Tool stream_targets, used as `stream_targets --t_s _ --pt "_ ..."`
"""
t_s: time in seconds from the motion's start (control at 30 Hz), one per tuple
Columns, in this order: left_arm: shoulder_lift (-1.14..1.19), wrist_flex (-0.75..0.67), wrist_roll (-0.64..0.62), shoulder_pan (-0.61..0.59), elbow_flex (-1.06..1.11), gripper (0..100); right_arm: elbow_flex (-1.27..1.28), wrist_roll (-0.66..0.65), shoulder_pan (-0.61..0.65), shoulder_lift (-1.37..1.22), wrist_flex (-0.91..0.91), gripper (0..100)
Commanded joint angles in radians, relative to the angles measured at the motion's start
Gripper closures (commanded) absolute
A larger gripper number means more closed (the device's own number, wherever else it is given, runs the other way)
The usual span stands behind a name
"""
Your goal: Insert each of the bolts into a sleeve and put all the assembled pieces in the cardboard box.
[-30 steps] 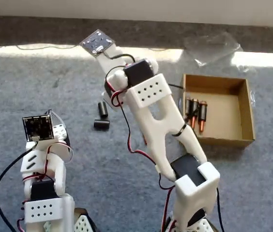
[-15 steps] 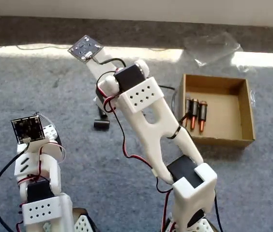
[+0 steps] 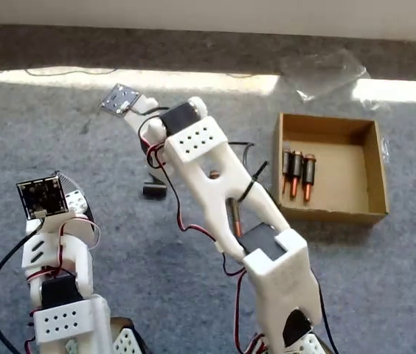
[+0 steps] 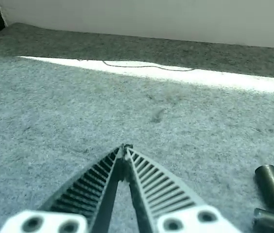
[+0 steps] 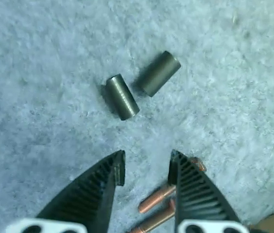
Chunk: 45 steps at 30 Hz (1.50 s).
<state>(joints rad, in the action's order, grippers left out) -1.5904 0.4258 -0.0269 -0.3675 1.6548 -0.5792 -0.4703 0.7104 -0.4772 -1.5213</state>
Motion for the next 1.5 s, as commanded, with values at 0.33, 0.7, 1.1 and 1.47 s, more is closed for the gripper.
stream_targets --t_s 0.33,0.7,1.1,1.47 --pt "-0.008 -0.003 0.005 -0.058 -0.005 98 -0.048 -0.359 0.005 -0.117 0.088 86.3" --pt "-0.008 0.0 0.005 -0.064 -0.005 98 -0.053 -0.404 0.022 -0.168 0.094 81.6" --pt "-0.008 -0.005 0.003 -0.108 -0.007 98 -0.048 -0.405 0.076 -0.17 0.137 81.6" --pt "-0.008 0.0 0.003 -0.107 -0.005 98 -0.045 -0.405 0.082 -0.171 0.179 81.6"
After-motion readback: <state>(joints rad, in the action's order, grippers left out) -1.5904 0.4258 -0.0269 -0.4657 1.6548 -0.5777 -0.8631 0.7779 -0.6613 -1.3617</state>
